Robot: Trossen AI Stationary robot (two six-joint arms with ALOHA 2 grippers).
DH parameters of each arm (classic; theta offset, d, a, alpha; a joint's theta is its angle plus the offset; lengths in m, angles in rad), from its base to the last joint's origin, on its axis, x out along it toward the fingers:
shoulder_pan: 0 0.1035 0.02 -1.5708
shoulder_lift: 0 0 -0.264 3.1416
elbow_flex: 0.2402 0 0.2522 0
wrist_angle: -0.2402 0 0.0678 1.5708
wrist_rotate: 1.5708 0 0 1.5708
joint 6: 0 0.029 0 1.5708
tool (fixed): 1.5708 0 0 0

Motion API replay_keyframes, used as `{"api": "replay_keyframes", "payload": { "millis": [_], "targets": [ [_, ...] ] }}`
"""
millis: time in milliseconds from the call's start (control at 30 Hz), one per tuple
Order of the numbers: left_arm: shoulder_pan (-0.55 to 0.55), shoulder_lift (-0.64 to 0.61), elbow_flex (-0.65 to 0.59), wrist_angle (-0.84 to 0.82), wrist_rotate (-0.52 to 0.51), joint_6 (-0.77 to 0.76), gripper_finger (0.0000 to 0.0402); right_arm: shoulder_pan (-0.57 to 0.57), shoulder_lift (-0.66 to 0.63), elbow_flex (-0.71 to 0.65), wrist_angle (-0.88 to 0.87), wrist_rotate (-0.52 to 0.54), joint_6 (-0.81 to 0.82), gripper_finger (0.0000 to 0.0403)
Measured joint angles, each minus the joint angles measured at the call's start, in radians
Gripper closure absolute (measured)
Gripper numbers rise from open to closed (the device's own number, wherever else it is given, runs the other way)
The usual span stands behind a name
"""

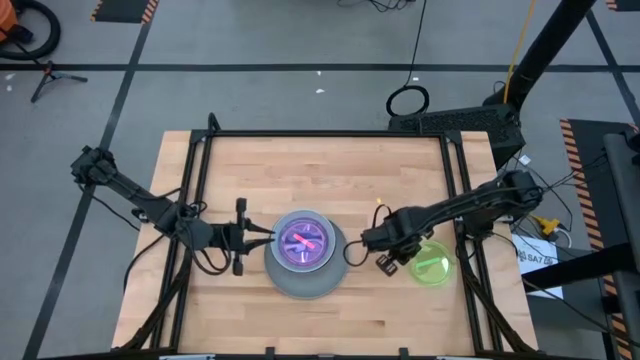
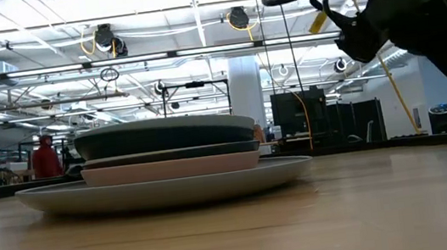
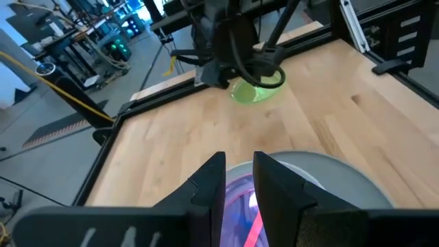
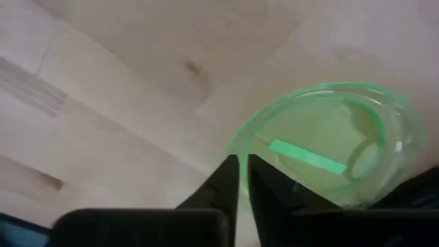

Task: Stack plastic plates
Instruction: Stack the green plate on top of the pink plate

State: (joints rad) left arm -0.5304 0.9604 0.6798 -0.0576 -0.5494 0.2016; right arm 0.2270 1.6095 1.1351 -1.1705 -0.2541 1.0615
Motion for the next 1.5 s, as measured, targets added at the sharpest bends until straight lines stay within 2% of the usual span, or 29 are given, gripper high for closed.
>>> {"api": "replay_keyframes", "payload": {
  "millis": [333,533,1033,1500],
  "targets": [
    [0.0,0.0,0.001,-0.026,-0.001,0.003,0.0319,0.04,0.074,0.0,0.006,0.016,0.094,0.0256],
    [0.0,0.0,0.001,-0.026,-0.001,0.003,0.0319,0.054,0.139,0.0,0.017,0.017,0.107,0.0233],
    [0.0,0.0,0.001,-0.029,-0.002,0.003,0.0319,0.057,0.234,-0.001,0.032,0.02,0.087,0.0278],
    [0.0,0.0,0.001,-0.029,-0.003,0.003,0.0319,0.057,0.234,-0.001,0.074,0.022,0.097,0.0363]
  ]
}}
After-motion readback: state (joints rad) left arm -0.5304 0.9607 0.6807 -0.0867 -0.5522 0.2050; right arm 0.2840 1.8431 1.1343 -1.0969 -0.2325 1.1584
